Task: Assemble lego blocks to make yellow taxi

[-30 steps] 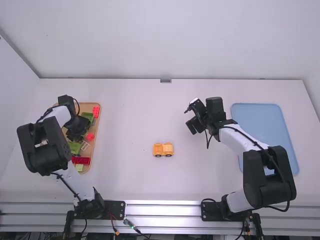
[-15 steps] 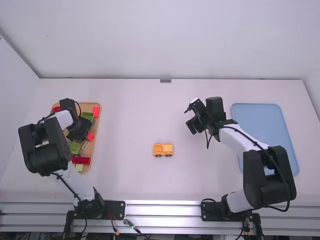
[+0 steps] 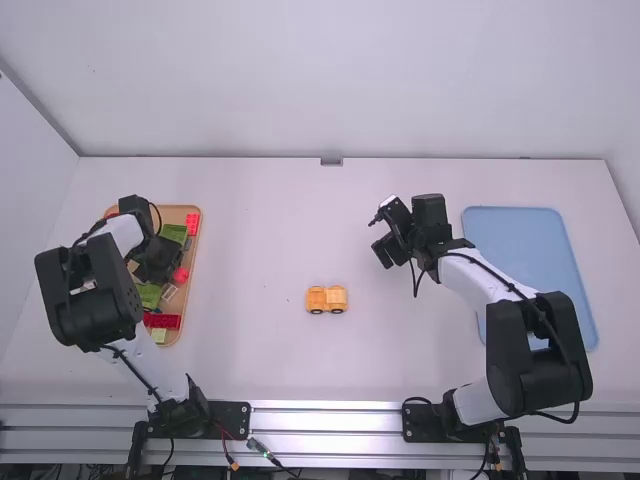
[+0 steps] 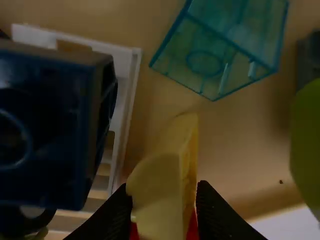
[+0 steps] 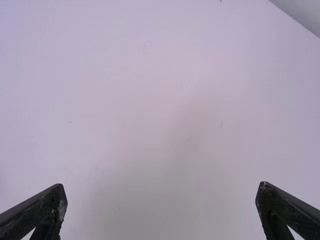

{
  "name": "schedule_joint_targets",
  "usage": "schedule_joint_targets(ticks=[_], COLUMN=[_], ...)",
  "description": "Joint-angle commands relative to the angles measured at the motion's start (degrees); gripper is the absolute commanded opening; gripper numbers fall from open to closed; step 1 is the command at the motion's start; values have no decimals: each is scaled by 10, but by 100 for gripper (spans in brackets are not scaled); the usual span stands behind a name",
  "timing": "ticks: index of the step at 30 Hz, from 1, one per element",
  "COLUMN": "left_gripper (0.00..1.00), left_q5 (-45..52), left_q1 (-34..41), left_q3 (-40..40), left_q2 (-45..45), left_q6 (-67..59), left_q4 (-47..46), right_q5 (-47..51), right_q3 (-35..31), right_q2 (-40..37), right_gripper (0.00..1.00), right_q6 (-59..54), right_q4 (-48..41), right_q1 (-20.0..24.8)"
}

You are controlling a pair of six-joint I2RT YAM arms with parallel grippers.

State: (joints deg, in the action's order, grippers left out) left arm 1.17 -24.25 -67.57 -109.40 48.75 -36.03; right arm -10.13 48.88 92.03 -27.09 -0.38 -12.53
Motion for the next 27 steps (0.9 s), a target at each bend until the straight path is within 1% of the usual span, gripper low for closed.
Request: schedule_joint_targets(ticks=[1, 7, 11, 15, 18, 21, 27], left_gripper=[32, 34, 41, 51, 49, 44, 46], left_q5=[-23, -28, -23, -23, -21, -23, -21], left_q1=[2, 1, -2, -1, -1, -1, -2], left_q3=[-16, -13, -4, 4, 4, 5, 26], left_q2=[-7, -7, -7, -7, -7, -7, -7], left_q6=[-2, -9, -4, -4, -4, -4, -4], left_q4=[-9, -2, 15, 23, 24, 27, 59], right_q5=[-1, -3, -3, -3, -3, -3, -3], right_q3=[3, 3, 3, 3, 3, 3, 3], right_q2=[-10, -10, -10, -10, -10, -10, -10], right_gripper=[99, 99, 99, 99, 99, 99, 99], right_q6=[3, 3, 3, 3, 3, 3, 3], right_q4=[-1, -1, -1, -3, -2, -3, -3], right_q1=[-3, -3, -3, -3, -3, -3, -3])
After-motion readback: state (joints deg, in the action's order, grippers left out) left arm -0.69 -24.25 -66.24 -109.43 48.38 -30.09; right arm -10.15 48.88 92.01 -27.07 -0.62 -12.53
